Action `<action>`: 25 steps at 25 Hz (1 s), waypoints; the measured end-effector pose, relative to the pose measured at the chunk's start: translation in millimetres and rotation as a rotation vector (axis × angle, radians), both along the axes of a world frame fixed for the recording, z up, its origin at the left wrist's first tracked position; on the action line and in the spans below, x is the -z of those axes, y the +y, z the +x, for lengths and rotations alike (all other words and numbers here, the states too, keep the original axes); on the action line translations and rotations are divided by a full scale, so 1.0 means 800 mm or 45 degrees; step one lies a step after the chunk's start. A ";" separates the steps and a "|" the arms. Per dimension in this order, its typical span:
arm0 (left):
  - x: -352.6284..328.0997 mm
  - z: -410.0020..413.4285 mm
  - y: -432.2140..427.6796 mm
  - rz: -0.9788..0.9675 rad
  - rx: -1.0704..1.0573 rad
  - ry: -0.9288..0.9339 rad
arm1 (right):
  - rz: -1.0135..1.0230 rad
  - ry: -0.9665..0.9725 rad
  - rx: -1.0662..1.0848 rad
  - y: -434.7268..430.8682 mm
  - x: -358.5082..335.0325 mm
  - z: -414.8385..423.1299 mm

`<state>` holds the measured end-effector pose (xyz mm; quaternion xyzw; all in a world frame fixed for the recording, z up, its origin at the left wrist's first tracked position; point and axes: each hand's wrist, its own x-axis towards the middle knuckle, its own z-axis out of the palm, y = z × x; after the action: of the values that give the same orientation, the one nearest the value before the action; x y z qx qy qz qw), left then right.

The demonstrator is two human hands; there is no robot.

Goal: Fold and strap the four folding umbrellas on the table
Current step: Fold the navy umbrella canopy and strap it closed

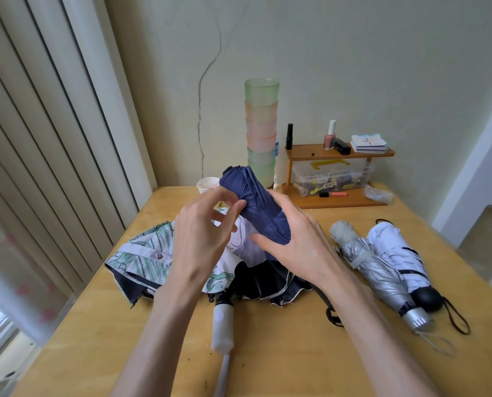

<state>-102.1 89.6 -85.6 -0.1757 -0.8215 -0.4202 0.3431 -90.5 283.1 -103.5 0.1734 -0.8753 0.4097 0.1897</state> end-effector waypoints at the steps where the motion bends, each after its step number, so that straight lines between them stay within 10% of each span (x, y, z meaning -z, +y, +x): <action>1: -0.001 0.001 0.003 0.045 0.005 0.039 | -0.019 -0.005 0.000 0.000 -0.001 0.000; 25: -0.005 0.004 -0.006 0.298 0.309 -0.116 | -0.161 -0.046 -0.117 0.001 -0.002 0.000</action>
<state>-99.3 84.6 -81.3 -0.2133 -0.7543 -0.5589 0.2705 -90.2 284.0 -101.5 0.1935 -0.8422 0.4754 0.1653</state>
